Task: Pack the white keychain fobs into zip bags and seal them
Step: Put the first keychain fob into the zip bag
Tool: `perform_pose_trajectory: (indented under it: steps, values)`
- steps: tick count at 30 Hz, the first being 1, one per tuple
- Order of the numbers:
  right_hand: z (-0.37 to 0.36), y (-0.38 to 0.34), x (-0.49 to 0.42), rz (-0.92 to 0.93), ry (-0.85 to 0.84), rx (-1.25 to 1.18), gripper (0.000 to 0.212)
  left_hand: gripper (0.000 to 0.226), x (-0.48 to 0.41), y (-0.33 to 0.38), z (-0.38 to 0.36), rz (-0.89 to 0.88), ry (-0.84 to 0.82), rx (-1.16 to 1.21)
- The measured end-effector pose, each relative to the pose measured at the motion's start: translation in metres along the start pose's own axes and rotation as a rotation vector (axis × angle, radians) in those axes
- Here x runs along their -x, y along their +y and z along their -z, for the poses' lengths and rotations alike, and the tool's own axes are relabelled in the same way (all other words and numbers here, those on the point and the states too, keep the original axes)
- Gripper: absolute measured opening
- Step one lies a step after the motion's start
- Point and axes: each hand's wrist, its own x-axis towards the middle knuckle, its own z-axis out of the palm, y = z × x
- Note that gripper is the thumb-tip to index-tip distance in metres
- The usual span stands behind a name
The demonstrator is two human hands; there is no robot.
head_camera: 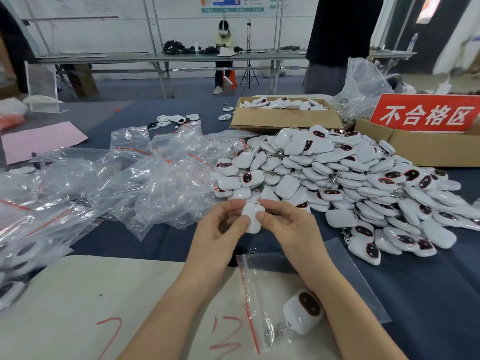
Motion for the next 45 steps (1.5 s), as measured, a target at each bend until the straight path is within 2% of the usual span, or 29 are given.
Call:
perform_pose_trajectory:
  steps: [6,17,22,24,28,31,34,36,40,45]
  values:
    - [0.004,0.0,-0.001,-0.01,-0.03,-0.044,0.019,0.01,0.001,0.002,0.001,-0.038,0.007,-0.076]
    - [0.003,0.003,-0.001,0.035,-0.046,-0.067,0.016,0.016,0.006,0.008,-0.003,-0.077,0.01,-0.082]
    - [0.004,0.007,-0.002,0.021,0.004,-0.237,0.027,0.02,0.006,0.007,-0.008,-0.081,0.004,-0.099]
    - [0.005,0.006,-0.002,0.039,-0.022,-0.25,0.032,0.019,0.007,0.006,-0.009,-0.126,0.015,-0.162]
    - [0.0,0.007,0.001,0.106,-0.135,-0.018,0.024,0.026,0.009,0.003,-0.01,-0.344,0.067,-0.464]
    - [-0.002,0.004,0.001,0.107,-0.145,-0.05,0.027,0.023,0.01,0.0,-0.011,-0.434,0.107,-0.524]
    - [-0.001,0.004,0.001,0.083,-0.145,-0.16,0.029,0.026,0.012,-0.003,-0.012,-0.43,0.157,-0.443]
    - [0.001,0.007,0.001,0.05,-0.155,-0.252,0.02,0.028,0.011,-0.004,-0.011,-0.372,0.177,-0.345]
    - [0.0,0.008,0.002,0.025,-0.196,-0.328,0.012,0.019,0.011,-0.001,-0.01,-0.369,0.177,-0.379]
    - [0.001,0.009,0.002,0.034,-0.215,-0.326,0.012,0.022,0.011,0.002,-0.009,-0.41,0.209,-0.377]
